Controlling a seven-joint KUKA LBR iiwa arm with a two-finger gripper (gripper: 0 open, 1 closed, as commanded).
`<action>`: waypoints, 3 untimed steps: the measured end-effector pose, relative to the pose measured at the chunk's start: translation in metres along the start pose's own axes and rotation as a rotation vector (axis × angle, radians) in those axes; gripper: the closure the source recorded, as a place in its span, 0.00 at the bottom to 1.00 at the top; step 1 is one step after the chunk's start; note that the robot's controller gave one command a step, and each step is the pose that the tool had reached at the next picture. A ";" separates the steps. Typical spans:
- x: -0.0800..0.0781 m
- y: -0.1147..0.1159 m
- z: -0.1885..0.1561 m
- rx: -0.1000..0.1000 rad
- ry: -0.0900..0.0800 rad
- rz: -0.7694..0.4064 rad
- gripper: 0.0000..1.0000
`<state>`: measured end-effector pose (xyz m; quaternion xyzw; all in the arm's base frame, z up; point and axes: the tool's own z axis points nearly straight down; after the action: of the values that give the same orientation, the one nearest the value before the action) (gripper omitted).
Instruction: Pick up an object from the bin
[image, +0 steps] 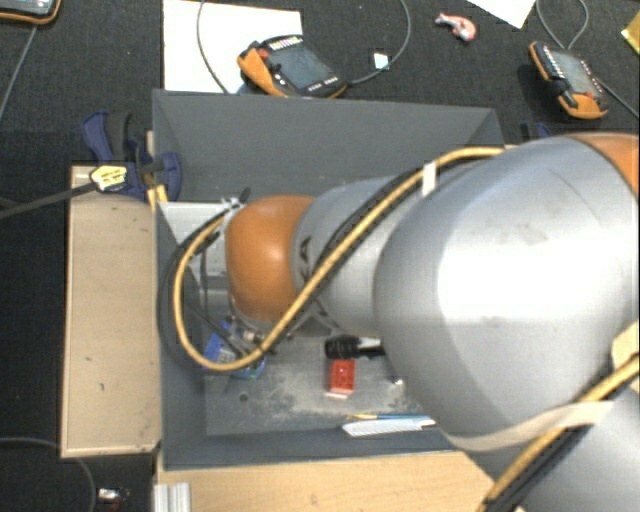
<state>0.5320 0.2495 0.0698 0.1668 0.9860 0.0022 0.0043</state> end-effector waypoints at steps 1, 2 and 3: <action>-0.004 -0.003 -0.001 -0.004 0.000 0.069 1.00; -0.005 -0.004 -0.001 -0.005 0.000 0.087 1.00; -0.005 -0.004 -0.019 -0.004 0.001 0.086 1.00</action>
Offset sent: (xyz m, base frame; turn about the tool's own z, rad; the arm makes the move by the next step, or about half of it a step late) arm 0.0000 0.0000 0.0000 0.0000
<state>0.5347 0.2437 0.0892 0.2087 0.9780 0.0044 0.0041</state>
